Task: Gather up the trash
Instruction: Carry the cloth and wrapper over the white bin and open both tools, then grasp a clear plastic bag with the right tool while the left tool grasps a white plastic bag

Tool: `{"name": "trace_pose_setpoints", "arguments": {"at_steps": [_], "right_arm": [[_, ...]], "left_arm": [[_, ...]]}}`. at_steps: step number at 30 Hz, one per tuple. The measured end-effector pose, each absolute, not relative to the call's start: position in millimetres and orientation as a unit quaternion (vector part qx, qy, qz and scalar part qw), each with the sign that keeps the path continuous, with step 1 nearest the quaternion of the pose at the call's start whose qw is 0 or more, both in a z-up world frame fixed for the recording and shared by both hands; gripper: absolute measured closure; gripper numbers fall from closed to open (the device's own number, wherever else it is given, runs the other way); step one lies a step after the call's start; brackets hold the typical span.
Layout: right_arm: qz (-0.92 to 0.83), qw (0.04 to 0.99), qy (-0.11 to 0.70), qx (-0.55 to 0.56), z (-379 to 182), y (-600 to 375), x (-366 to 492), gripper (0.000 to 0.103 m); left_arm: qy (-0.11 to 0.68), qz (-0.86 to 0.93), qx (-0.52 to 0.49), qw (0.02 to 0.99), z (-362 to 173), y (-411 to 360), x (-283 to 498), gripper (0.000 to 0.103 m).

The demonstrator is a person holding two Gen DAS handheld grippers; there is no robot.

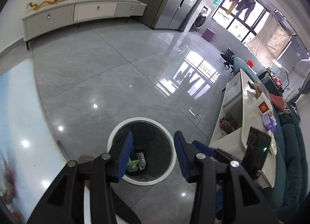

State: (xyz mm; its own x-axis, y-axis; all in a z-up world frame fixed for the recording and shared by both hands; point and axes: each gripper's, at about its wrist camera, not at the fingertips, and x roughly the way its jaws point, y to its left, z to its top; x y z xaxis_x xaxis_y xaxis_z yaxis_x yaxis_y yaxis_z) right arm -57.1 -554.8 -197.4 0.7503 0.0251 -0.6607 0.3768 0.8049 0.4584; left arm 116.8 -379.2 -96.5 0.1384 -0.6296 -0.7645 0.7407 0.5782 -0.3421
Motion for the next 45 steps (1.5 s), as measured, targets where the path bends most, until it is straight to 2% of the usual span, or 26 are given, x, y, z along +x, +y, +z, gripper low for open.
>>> {"name": "trace_pose_setpoints", "arguments": {"at_steps": [8,12,19,25,29,39,43,45], "right_arm": [[-0.061,0.921,0.3,0.24,-132,-505,-49,0.059],[-0.026,0.935,0.283,0.21,-99,-467,-41,0.058],[0.041,0.942,0.292,0.161,-77,-396,-10,0.058],[0.11,0.932,0.322,0.121,-82,-325,30,0.059],[0.147,0.921,0.348,0.095,-95,-282,57,0.06],[0.164,0.899,0.405,0.043,-136,-222,108,0.064],[0.154,0.893,0.421,0.035,-152,-217,120,0.07],[0.151,0.891,0.427,0.039,-159,-219,123,0.081]], "left_arm": [[0.423,-0.43,0.081,0.793,-65,-305,95,0.061],[0.399,-0.401,0.081,0.821,-53,-244,92,0.061],[0.39,-0.298,0.054,0.869,-55,-108,109,0.061],[0.402,-0.199,0.026,0.894,-79,6,132,0.061],[0.421,-0.166,0.001,0.892,-103,49,142,0.061],[0.462,-0.154,-0.016,0.874,-157,69,164,0.061],[0.464,-0.155,-0.018,0.872,-164,69,164,0.066],[0.463,-0.16,-0.018,0.871,-165,69,165,0.071]]}}
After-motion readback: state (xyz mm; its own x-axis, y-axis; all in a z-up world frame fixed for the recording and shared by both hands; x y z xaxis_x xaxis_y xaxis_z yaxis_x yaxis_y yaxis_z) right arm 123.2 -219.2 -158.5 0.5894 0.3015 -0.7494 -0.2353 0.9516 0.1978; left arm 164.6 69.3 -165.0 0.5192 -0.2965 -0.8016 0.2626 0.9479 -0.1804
